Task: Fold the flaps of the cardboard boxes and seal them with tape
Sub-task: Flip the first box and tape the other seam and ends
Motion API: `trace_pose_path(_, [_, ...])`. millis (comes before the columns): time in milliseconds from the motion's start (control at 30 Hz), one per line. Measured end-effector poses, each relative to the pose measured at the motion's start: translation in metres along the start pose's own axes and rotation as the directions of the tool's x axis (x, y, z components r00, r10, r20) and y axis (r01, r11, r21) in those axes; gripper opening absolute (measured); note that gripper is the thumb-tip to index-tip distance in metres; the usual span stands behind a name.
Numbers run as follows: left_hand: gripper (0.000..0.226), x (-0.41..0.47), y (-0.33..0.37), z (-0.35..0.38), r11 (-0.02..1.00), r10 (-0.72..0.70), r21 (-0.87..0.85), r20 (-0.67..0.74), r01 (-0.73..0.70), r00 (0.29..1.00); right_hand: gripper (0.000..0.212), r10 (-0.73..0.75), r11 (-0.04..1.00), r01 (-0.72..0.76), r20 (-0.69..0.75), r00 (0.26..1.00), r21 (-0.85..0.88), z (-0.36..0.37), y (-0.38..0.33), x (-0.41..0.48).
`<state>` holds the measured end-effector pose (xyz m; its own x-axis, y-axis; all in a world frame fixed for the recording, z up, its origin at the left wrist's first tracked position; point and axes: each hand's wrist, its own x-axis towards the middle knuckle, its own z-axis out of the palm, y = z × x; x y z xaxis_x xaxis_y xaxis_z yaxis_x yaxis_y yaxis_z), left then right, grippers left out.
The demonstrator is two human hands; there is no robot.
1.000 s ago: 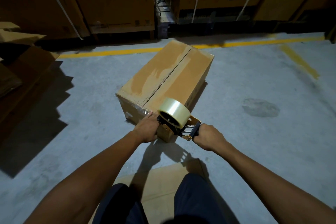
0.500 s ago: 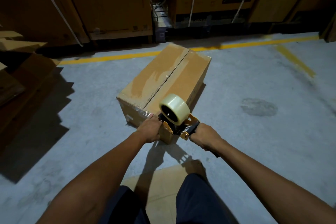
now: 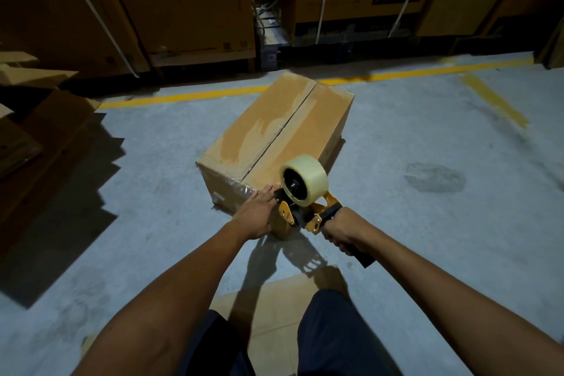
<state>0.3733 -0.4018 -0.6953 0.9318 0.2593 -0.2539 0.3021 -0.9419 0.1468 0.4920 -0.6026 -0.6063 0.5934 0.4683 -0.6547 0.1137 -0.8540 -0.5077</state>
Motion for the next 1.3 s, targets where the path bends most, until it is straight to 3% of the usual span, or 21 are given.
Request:
trace_pose_path(167, [0.087, 0.0, -0.001, 0.001, 1.0, 0.001, 0.017, -0.005, -0.001, 1.0, 0.025, 0.042, 0.993, -0.049, 0.073, 0.996, 0.104, -0.003, 0.002, -0.002])
trace_pose_path(333, [0.065, 0.002, 0.006, -0.02, 0.998, -0.025, -0.064, 0.029, 0.027, 0.999, 0.026, 0.105, 0.973, -0.136, 0.169, 0.98, 0.185, -0.02, 0.001, 0.011])
trace_pose_path(467, [0.04, 0.022, 0.007, -0.039, 0.991, -0.065, -0.118, -0.056, 0.058, 0.996, 0.03, 0.175, 0.934, -0.248, 0.274, 0.945, 0.257, -0.031, 0.016, 0.018])
trace_pose_path(533, [0.039, 0.034, 0.006, -0.048, 0.984, -0.11, -0.148, -0.089, 0.096, 0.99, 0.032, 0.173, 0.907, -0.28, 0.327, 0.929, 0.315, -0.04, 0.026, 0.021])
trace_pose_path(700, [0.024, 0.06, 0.013, -0.064, 0.987, -0.158, -0.024, -0.113, 0.156, 0.981, 0.032, 0.106, 0.858, -0.256, 0.335, 0.936, 0.445, -0.061, 0.05, 0.032])
trace_pose_path(800, [0.027, 0.081, 0.024, -0.059, 0.991, -0.131, -0.012, -0.128, 0.13, 0.983, 0.031, 0.127, 0.805, -0.297, 0.34, 0.932, 0.514, -0.068, 0.063, 0.048])
trace_pose_path(1000, [0.037, 0.131, 0.042, -0.044, 0.998, 0.032, -0.04, -0.174, -0.039, 0.984, 0.035, 0.135, 0.591, -0.373, 0.369, 0.92, 0.715, -0.058, 0.084, 0.095])
trace_pose_path(1133, [0.059, 0.168, 0.045, -0.046, 0.999, 0.012, -0.048, -0.141, -0.019, 0.99, 0.032, 0.133, 0.337, -0.375, 0.351, 0.927, 0.864, -0.046, 0.096, 0.137])
trace_pose_path(1300, [0.066, 0.197, 0.04, -0.039, 0.991, 0.008, -0.133, -0.188, -0.033, 0.982, 0.026, 0.186, 0.062, -0.327, 0.311, 0.932, 0.943, -0.041, 0.111, 0.196])
